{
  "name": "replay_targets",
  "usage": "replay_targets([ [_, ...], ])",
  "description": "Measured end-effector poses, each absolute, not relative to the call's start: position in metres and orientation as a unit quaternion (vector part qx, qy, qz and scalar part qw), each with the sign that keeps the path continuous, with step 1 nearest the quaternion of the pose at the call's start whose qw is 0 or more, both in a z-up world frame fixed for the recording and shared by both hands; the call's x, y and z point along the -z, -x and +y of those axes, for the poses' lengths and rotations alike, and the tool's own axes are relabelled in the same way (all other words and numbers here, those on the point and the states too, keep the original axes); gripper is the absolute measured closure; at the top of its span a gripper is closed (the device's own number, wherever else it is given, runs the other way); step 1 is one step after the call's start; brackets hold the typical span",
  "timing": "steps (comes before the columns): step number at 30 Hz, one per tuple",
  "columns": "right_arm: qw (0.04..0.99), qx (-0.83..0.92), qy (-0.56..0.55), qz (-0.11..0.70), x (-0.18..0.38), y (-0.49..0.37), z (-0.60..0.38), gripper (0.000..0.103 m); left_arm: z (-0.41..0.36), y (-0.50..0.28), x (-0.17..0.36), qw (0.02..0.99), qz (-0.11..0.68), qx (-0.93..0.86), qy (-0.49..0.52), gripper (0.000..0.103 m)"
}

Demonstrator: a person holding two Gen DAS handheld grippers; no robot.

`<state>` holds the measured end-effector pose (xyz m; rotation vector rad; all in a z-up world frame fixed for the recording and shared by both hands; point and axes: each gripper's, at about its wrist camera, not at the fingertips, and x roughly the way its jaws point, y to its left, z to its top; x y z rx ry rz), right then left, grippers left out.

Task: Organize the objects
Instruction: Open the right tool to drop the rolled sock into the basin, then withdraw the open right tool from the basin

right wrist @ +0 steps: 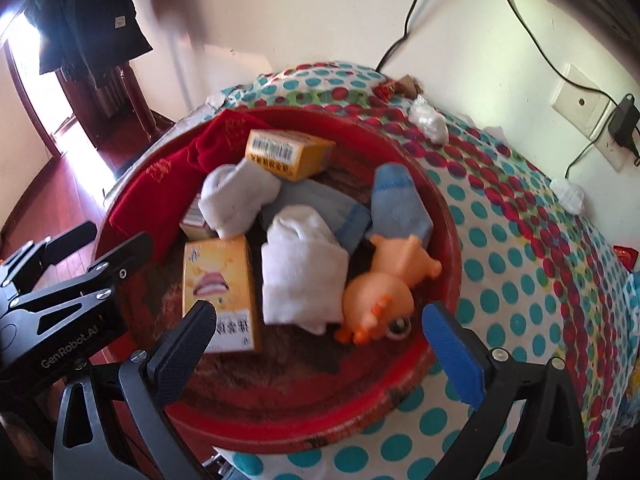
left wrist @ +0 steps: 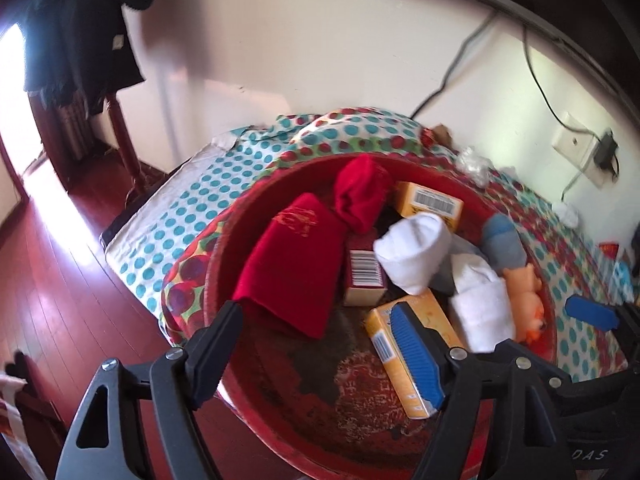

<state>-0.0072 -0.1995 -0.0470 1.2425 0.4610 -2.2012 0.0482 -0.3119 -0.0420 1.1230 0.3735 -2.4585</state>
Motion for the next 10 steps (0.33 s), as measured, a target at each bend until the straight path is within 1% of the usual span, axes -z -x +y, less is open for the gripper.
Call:
replay_targets([
  [4, 0.269, 0.823, -0.465, 0.182, 0.049, 0.005, -0.191, 0.0, -0.294, -0.044, 0.04, 0.207, 0.089, 0.886, -0.405, 0.025],
  [10, 0.257, 0.826, -0.466, 0.188, 0.048, 0.005, -0.181, 0.0, -0.284, -0.038, 0.043, 0.202, 0.071, 0.884, -0.415, 0.025],
])
